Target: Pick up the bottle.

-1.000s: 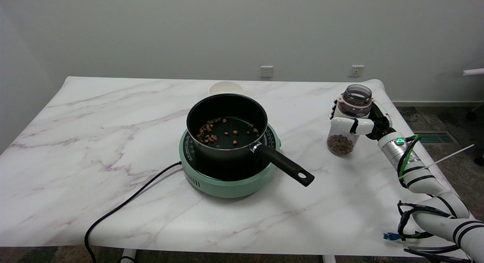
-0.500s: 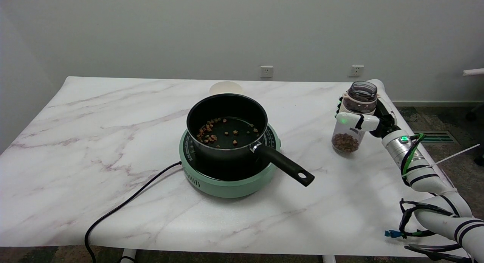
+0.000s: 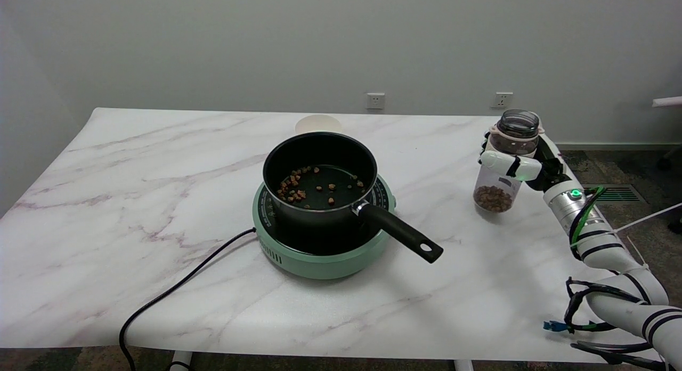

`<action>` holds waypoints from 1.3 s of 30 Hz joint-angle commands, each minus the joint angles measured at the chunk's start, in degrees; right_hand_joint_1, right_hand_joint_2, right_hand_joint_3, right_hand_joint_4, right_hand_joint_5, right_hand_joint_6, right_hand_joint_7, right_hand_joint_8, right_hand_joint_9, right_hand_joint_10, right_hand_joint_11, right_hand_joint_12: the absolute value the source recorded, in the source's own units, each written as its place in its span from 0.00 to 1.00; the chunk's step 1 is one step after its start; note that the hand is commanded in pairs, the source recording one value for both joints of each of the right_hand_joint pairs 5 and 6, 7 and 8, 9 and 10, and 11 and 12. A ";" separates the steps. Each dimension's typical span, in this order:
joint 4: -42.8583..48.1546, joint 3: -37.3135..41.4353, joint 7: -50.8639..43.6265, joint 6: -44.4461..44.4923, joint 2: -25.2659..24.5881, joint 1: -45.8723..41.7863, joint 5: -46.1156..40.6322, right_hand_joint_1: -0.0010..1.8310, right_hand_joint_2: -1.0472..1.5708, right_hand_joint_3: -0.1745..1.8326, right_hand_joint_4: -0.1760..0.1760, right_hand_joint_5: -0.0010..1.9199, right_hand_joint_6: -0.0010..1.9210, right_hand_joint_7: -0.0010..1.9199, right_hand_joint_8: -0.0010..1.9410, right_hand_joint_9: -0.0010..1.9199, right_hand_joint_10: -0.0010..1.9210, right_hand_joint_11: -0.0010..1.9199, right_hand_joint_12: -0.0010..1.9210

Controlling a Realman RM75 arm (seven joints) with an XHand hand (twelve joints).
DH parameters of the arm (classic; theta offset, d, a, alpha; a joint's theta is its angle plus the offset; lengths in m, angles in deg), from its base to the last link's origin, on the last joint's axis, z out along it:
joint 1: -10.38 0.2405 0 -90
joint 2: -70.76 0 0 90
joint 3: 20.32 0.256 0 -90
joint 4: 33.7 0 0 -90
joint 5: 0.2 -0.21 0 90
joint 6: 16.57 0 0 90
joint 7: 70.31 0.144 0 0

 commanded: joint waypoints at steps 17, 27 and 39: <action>-0.24 2.75 -1.43 1.14 0.69 1.50 -0.57 0.72 1.00 0.24 0.50 1.00 1.00 1.00 0.99 0.89 0.89 0.73 0.73; -0.39 -0.82 -1.45 0.51 4.19 8.45 1.97 0.72 1.00 0.31 0.50 1.00 1.00 1.00 0.99 0.87 0.87 0.71 0.71; 3.67 -9.35 -1.45 -2.76 10.36 18.90 10.46 0.74 0.98 0.36 0.50 1.00 1.00 1.00 0.99 0.85 0.85 0.70 0.70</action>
